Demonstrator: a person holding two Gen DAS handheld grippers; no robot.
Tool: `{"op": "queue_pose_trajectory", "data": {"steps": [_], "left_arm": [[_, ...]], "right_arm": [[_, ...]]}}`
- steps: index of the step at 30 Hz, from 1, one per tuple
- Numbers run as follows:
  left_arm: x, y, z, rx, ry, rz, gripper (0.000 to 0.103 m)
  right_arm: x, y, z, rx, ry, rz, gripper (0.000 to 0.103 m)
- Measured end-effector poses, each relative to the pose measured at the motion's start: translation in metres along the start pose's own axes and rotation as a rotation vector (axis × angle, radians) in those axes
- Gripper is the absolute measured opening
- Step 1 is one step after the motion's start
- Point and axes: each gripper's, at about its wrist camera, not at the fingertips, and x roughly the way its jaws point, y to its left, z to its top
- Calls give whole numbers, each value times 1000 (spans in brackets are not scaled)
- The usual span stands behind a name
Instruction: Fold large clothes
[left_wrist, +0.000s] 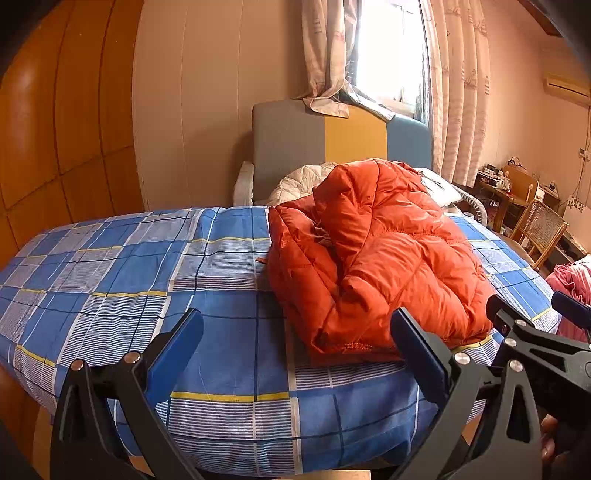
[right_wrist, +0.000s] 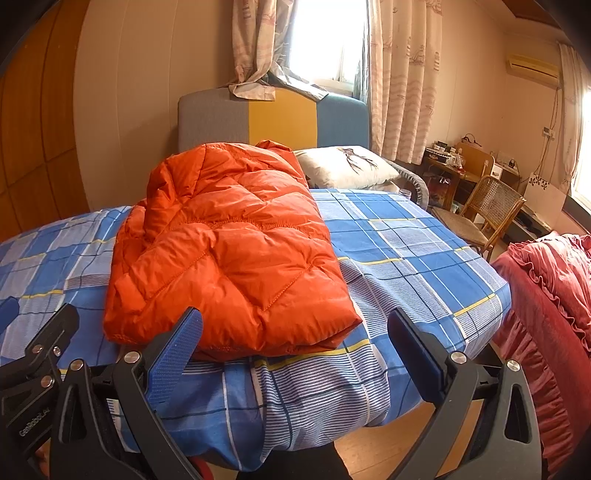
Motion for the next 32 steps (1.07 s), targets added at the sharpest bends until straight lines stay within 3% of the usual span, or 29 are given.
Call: {"op": "queue_pose_trajectory", "data": {"steps": [32], "left_arm": [[20, -4, -4, 9, 63, 14, 101]], "right_arm": [[20, -11, -4, 51, 48, 4, 100]]}}
